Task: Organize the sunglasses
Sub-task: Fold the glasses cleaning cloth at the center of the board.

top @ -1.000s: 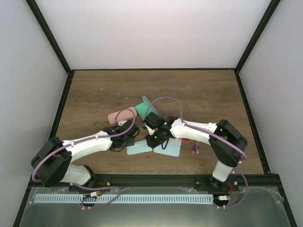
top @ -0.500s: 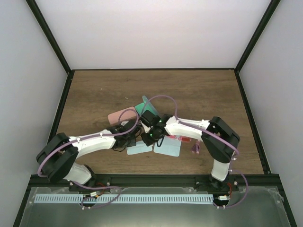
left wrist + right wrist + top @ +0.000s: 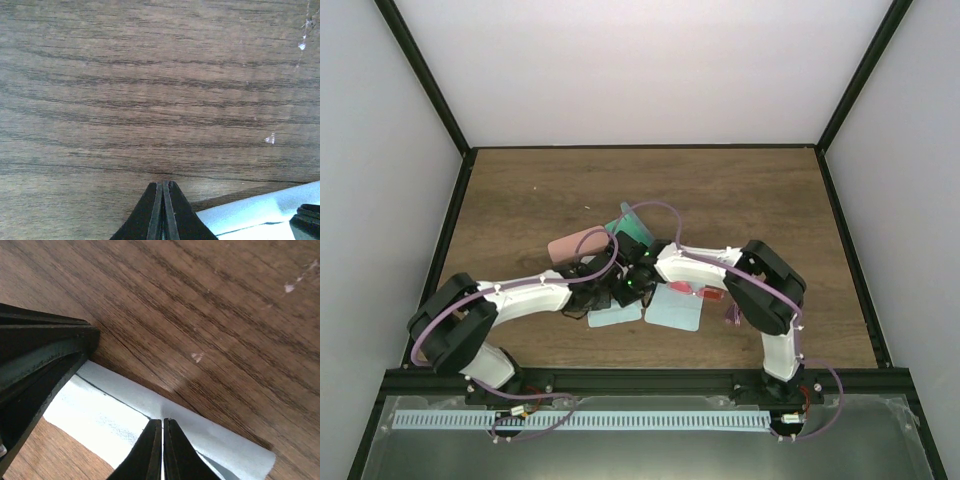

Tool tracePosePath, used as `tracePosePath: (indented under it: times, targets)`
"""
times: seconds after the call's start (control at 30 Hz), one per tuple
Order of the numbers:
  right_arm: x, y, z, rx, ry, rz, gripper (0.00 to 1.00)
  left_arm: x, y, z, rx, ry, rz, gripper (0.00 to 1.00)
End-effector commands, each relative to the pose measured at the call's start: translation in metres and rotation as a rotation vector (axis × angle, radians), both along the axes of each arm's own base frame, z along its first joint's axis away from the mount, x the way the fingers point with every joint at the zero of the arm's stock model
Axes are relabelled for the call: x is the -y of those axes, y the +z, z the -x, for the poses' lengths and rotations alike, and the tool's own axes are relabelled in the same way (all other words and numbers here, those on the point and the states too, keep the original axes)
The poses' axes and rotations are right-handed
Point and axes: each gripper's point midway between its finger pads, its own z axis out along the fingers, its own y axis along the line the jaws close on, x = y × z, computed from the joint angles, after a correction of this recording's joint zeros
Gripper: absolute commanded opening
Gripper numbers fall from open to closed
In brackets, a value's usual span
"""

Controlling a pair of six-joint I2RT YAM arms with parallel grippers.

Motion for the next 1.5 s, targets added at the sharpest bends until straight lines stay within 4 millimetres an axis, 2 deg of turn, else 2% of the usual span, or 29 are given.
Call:
tracePosePath:
  times: [0.0,0.17,0.3,0.5,0.73,0.9,0.97,1.17,1.3,1.47]
  targets:
    - [-0.008,0.000,0.001,-0.010,0.007,-0.027,0.02,0.001,-0.007,0.004,-0.036,-0.016,-0.007,0.04]
    - [-0.002,-0.005,0.007,-0.029,-0.003,-0.027,0.02,0.004,-0.007,0.006,-0.044,-0.012,0.037,0.04]
    - [0.000,-0.009,0.010,-0.044,-0.012,-0.026,0.02,-0.002,-0.009,0.008,-0.054,0.006,0.027,0.04]
    - [-0.004,0.006,0.005,-0.013,-0.020,-0.056,0.02,-0.004,0.004,0.007,-0.022,0.032,0.139,0.04]
    - [-0.008,0.013,0.005,-0.013,-0.017,-0.073,0.02,-0.017,0.016,0.003,-0.011,0.085,0.277,0.04]
    - [-0.013,0.016,0.002,-0.005,-0.011,-0.087,0.02,0.003,0.039,-0.005,0.011,0.054,0.456,0.04]
    - [-0.016,0.016,0.002,-0.009,-0.006,-0.095,0.02,0.013,0.043,-0.007,0.002,0.044,0.522,0.04]
    - [-0.021,0.020,0.004,-0.055,-0.014,-0.151,0.02,0.027,0.032,0.000,-0.070,0.021,0.602,0.04]
    - [-0.022,0.026,0.003,-0.063,-0.018,-0.177,0.02,0.025,0.022,0.007,-0.108,0.026,0.601,0.04]
    - [-0.023,0.029,0.001,-0.063,-0.021,-0.187,0.03,0.022,0.019,0.009,-0.115,0.024,0.598,0.04]
